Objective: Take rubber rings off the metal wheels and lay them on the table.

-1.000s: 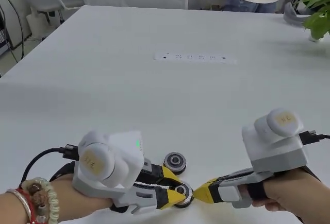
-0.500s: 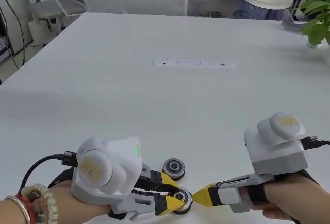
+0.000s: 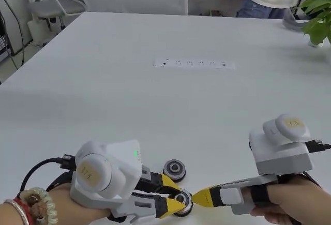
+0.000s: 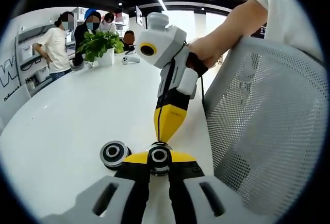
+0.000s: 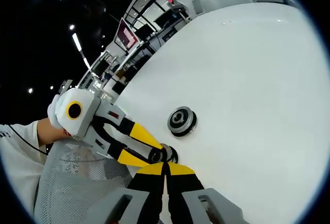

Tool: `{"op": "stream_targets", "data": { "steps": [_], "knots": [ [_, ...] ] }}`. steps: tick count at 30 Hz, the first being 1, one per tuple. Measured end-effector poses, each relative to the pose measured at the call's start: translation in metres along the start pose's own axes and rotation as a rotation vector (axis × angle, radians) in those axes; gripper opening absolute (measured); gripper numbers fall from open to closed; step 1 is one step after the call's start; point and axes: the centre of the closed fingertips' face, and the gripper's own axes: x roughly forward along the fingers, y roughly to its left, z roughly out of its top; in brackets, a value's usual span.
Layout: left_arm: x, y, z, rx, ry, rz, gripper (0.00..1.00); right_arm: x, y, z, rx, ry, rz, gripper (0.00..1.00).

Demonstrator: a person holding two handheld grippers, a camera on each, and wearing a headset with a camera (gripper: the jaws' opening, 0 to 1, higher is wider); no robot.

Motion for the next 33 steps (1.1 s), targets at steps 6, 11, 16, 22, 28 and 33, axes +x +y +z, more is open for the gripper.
{"op": "stream_targets", "data": {
  "steps": [6, 11, 16, 22, 28, 33],
  "knots": [
    [-0.0002, 0.0005, -0.0002, -0.001, -0.008, 0.004, 0.07, 0.0000, 0.0019, 0.0009, -0.002, -0.001, 0.003, 0.00],
    [0.0001, 0.0009, 0.0000, 0.001, -0.007, 0.003, 0.07, 0.0002, 0.0033, 0.0019, -0.007, -0.001, 0.005, 0.00],
    [0.0001, 0.0013, 0.0001, 0.002, -0.006, 0.004, 0.08, -0.0001, 0.0042, 0.0030, -0.013, -0.001, 0.005, 0.00],
    [0.0000, 0.0013, 0.0004, 0.003, -0.008, 0.004, 0.08, 0.0000, 0.0061, 0.0036, -0.014, -0.002, 0.008, 0.00],
    [0.0000, 0.0012, 0.0004, 0.002, -0.009, 0.003, 0.08, 0.0005, 0.0077, 0.0036, -0.024, -0.001, 0.009, 0.00],
    [0.0001, 0.0011, 0.0005, 0.003, -0.010, 0.003, 0.08, 0.0010, 0.0080, 0.0039, -0.035, 0.000, 0.008, 0.00]
  ]
}}
